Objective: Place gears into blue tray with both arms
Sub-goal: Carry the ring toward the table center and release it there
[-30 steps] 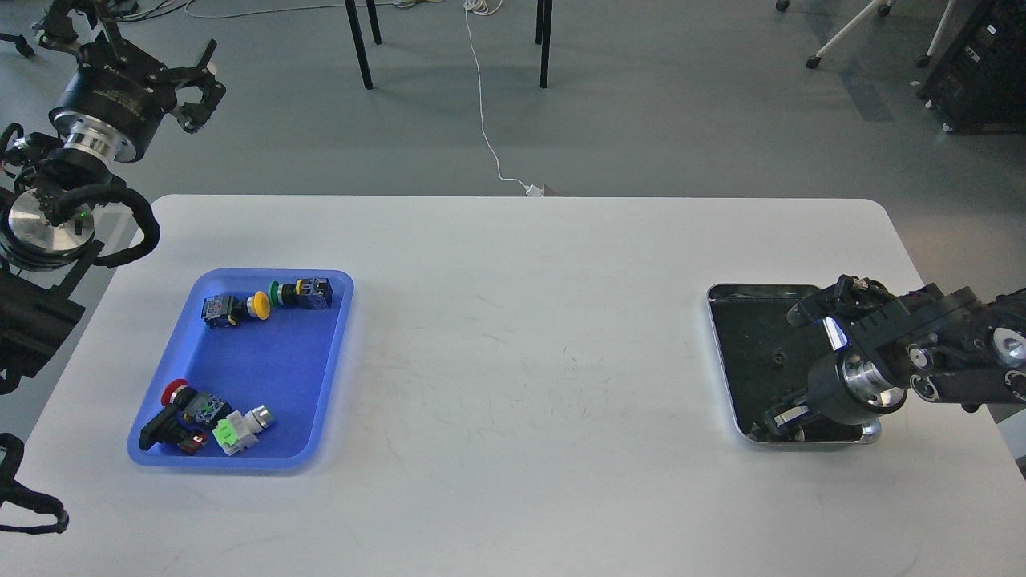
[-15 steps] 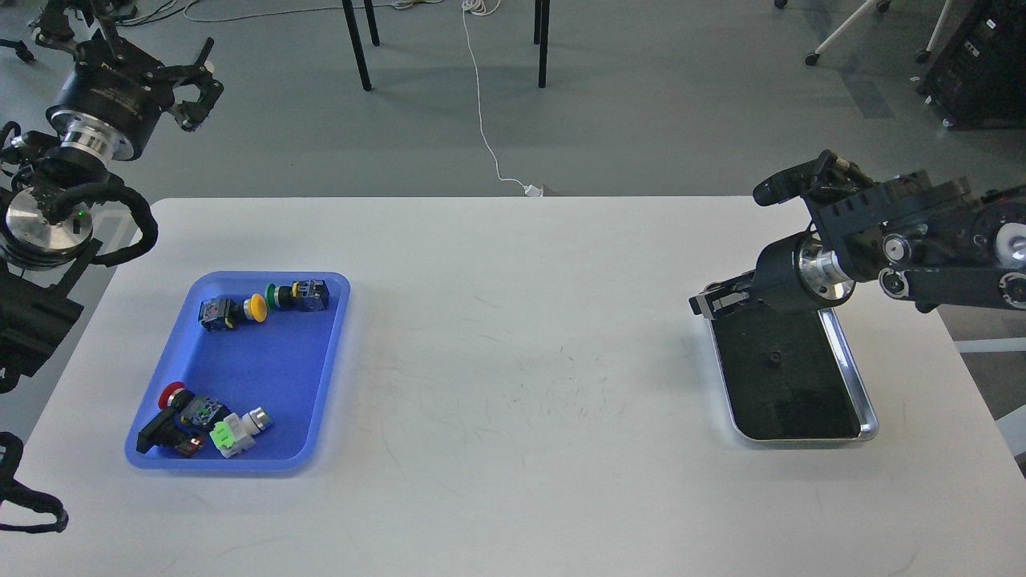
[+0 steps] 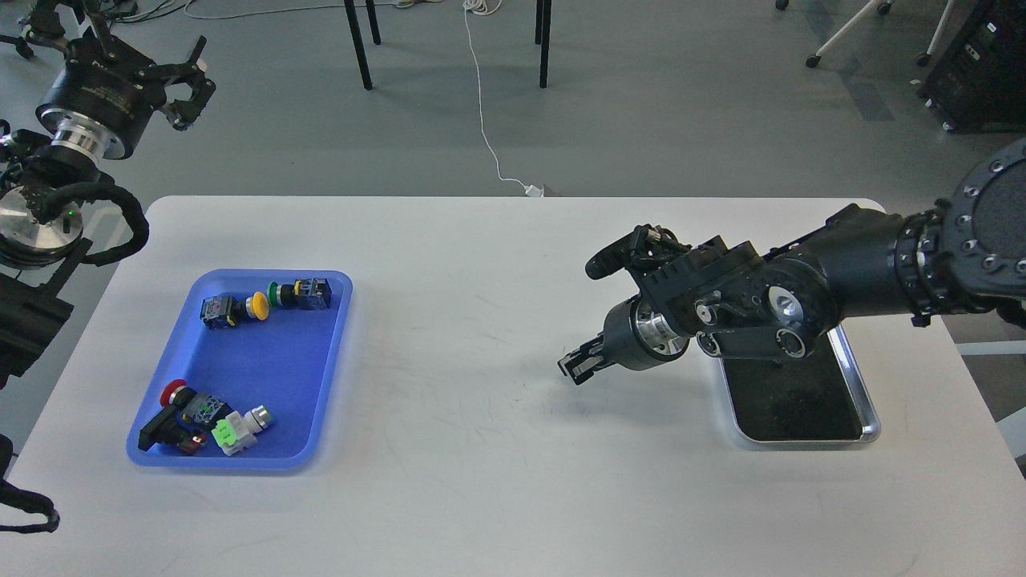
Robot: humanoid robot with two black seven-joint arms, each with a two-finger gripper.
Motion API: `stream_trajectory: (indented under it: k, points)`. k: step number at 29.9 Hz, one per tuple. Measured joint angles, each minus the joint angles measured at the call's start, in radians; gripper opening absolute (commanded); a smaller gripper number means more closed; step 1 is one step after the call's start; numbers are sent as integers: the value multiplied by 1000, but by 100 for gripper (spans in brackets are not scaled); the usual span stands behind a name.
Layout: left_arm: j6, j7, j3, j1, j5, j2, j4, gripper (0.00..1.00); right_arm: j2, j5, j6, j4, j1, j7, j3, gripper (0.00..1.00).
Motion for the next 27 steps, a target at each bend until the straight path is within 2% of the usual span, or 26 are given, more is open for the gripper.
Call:
stream_trajectory:
  k: [8,16,24,27]
  points:
    - [-4,0,0,3,1,7,6,98,7,0,0,-42,-43,0,-2,20]
    - [-4,0,0,7,-1,12,6,98,7,2,-9,-48,-52,0,1,52]
    - [-1,0,-1,7,-1,16,5,98,7,21,-44,-77,-56,0,14,62]
    - [2,2,0,7,-1,16,4,98,7,22,-46,-79,-47,0,32,68]
